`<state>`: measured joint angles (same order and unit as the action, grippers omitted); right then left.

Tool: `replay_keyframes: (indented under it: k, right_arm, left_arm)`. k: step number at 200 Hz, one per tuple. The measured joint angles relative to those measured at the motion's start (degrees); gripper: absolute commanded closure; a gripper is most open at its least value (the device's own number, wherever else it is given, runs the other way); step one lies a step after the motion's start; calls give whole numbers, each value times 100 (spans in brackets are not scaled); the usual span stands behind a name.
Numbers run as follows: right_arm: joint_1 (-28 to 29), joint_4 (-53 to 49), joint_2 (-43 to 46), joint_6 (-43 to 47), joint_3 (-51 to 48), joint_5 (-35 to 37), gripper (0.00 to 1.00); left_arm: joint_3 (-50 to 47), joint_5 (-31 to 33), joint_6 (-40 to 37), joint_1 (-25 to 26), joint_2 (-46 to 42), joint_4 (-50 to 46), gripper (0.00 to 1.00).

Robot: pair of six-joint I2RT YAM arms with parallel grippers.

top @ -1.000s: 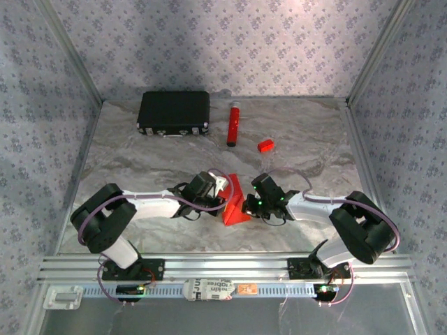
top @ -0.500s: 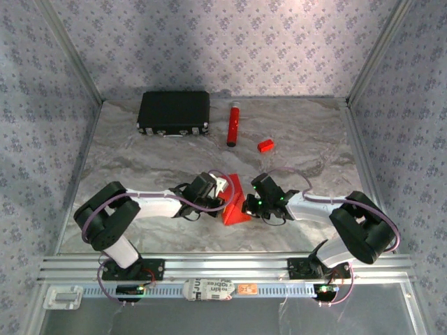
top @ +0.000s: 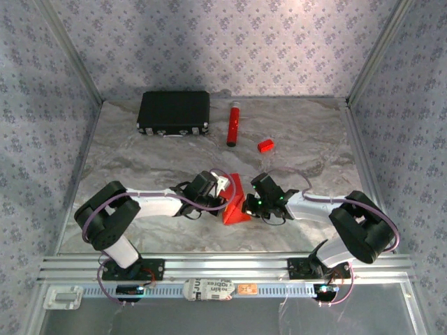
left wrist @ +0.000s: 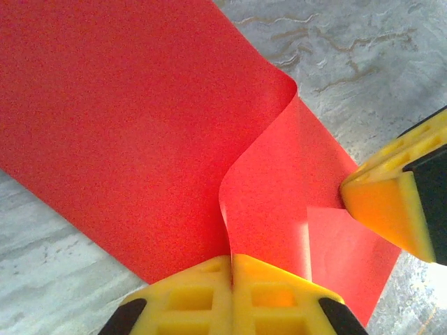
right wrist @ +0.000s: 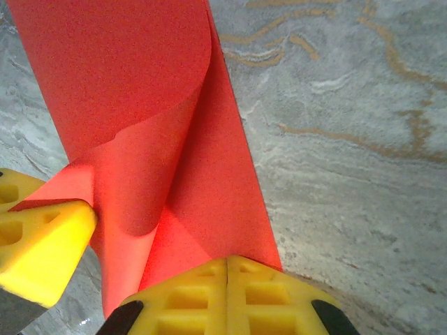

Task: Fold a paper plane with a square sheet of paper (pick it up from the middle)
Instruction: Fold the triangle a second time at the center of the table.

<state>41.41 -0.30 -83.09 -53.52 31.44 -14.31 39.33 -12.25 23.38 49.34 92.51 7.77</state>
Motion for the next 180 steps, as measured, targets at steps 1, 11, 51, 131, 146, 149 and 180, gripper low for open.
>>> replay_keyframes:
  k: [1, 11, 51, 131, 146, 149, 180]
  right_arm:
    - [0, 0, 0, 0, 0, 0, 96]
    - [0, 0, 0, 0, 0, 0, 96]
    - [0, -24, -7, 2, 17, 0, 96]
    - [0, -199, 122, 46, 81, 20, 93]
    - [0, -168, 256, 44, 81, -4, 93]
    - [7, -151, 282, 44, 79, -9, 93]
    - [116, 52, 317, 17, 61, -129, 94]
  left_arm:
    - [0, 2, -2, 0, 2, 0, 95]
    - [11, -15, -2, -15, 28, 2, 95]
    - [24, -35, -2, -61, 170, 24, 95]
    - [37, -151, 0, -76, 223, 116, 95]
    - [37, -195, 4, -76, 223, 111, 95]
    - [37, -203, 4, -76, 223, 111, 95]
    - [37, -258, 22, -76, 223, 107, 95]
